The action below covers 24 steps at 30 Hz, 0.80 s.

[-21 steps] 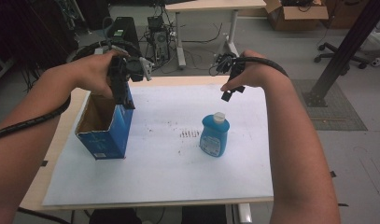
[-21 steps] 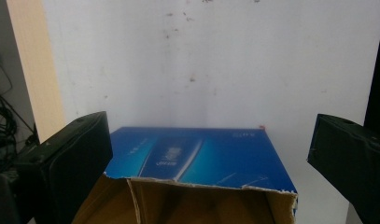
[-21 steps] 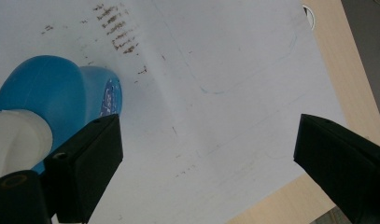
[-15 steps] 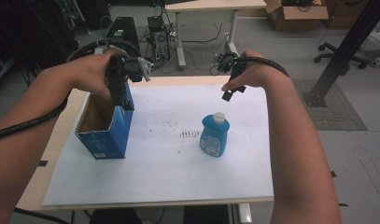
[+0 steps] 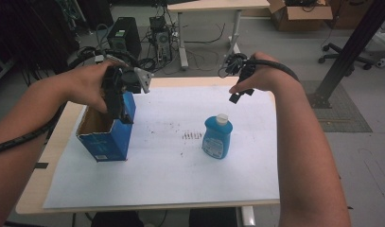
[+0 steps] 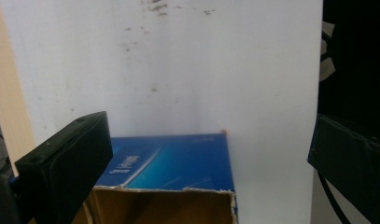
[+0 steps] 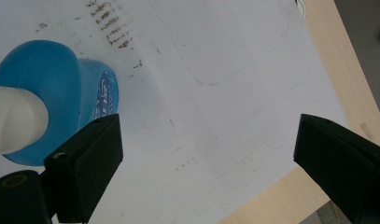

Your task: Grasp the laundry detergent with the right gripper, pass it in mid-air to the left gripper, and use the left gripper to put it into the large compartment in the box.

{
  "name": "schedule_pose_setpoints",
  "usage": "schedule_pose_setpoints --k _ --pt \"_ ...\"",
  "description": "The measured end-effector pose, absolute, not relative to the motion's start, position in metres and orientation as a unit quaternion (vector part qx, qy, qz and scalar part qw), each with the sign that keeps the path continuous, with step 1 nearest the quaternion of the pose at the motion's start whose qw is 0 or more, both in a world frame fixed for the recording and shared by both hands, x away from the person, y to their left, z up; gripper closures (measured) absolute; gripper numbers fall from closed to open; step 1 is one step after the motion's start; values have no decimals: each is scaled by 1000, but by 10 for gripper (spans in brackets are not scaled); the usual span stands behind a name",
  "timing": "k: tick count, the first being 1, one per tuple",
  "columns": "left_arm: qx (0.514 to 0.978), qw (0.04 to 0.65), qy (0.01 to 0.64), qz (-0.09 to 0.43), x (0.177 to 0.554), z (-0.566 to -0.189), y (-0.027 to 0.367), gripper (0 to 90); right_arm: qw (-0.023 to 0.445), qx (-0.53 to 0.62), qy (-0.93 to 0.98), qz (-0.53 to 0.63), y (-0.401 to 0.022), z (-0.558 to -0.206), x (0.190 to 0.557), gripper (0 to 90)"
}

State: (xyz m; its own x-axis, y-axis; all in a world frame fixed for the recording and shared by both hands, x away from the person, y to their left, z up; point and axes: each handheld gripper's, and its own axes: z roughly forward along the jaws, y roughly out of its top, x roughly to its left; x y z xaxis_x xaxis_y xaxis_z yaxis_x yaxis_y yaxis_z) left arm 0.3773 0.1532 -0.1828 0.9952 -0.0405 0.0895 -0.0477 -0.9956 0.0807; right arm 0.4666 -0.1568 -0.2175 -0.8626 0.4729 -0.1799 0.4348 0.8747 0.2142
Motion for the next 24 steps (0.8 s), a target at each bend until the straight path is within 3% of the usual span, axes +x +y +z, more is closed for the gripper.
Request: schedule_pose_setpoints --k 24 --pt "994 17 -103 29 306 -215 135 2 116 246 958 88 -187 -225 437 81"
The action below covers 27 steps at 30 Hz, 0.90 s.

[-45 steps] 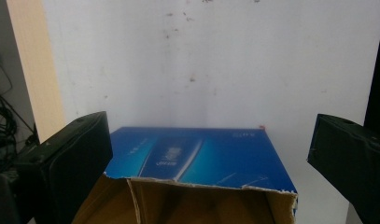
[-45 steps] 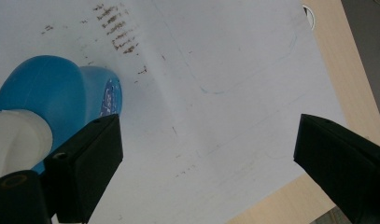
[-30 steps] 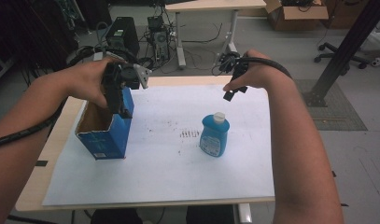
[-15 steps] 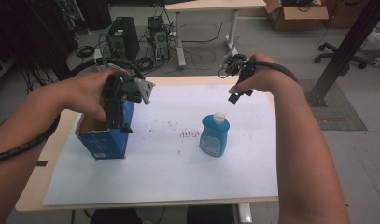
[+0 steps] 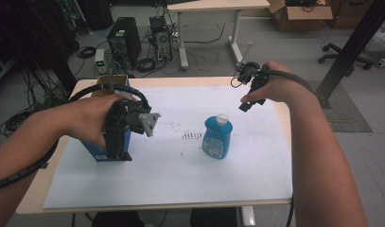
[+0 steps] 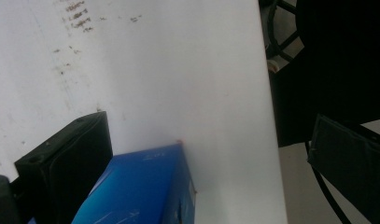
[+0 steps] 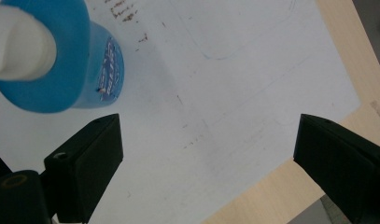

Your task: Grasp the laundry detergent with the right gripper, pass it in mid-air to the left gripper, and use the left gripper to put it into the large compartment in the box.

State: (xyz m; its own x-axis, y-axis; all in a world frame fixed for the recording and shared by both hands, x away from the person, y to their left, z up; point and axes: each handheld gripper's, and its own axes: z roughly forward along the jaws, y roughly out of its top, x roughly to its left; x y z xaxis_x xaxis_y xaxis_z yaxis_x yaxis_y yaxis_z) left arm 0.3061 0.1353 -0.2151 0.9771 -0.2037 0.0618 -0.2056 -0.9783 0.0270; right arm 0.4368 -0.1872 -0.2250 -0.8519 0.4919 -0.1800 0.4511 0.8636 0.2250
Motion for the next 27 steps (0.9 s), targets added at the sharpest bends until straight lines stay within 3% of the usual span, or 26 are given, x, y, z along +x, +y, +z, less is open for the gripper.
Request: schedule_pose_setpoints --k 8,27 --pt "993 11 -109 32 293 -221 137 2 117 246 958 91 -207 -232 414 81" --pt "993 15 -109 39 287 -225 140 2 83 268 946 162 -231 -288 361 57"
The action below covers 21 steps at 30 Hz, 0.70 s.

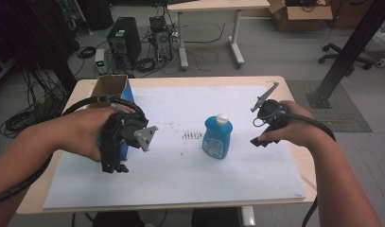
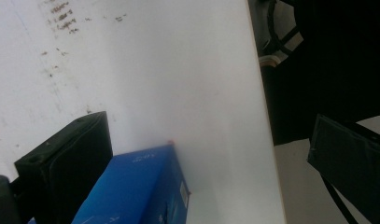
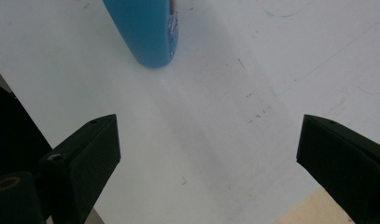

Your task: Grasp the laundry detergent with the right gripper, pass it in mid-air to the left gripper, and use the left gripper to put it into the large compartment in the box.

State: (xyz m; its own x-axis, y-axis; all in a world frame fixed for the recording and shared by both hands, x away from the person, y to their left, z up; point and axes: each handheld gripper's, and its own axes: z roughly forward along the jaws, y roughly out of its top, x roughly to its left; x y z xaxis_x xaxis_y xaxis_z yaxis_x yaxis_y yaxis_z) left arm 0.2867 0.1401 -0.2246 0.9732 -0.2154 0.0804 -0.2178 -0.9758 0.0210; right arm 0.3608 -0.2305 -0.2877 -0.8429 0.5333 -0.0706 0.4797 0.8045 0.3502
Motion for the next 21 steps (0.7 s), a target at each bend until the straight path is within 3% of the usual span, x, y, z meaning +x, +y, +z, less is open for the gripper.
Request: schedule_pose_setpoints --k 21 --pt "993 2 -114 40 283 -233 141 2 67 278 926 249 -222 -338 342 33"
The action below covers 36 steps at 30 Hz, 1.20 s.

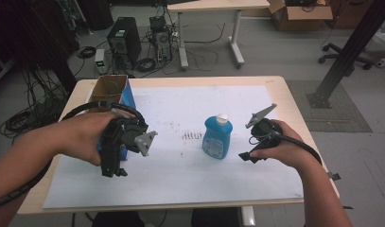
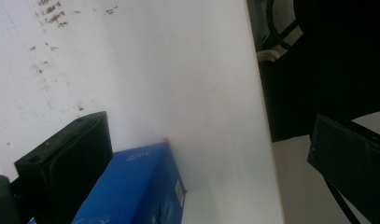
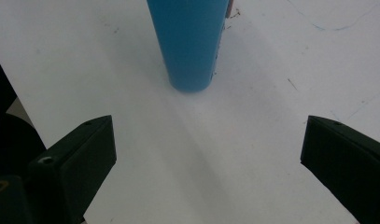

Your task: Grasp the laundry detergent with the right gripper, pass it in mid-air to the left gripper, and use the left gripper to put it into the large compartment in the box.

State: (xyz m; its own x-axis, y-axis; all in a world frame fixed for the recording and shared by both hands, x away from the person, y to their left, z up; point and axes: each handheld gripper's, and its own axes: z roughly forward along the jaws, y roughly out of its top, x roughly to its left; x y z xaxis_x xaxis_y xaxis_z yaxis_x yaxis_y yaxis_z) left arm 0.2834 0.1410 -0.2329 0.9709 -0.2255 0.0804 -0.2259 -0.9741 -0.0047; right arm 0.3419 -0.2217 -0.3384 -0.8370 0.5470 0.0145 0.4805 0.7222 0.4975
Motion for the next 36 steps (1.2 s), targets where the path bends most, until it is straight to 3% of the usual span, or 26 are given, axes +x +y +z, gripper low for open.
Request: schedule_pose_setpoints --k 36 --pt "992 -5 -118 47 276 -234 135 2 107 302 870 374 -194 -393 348 19"
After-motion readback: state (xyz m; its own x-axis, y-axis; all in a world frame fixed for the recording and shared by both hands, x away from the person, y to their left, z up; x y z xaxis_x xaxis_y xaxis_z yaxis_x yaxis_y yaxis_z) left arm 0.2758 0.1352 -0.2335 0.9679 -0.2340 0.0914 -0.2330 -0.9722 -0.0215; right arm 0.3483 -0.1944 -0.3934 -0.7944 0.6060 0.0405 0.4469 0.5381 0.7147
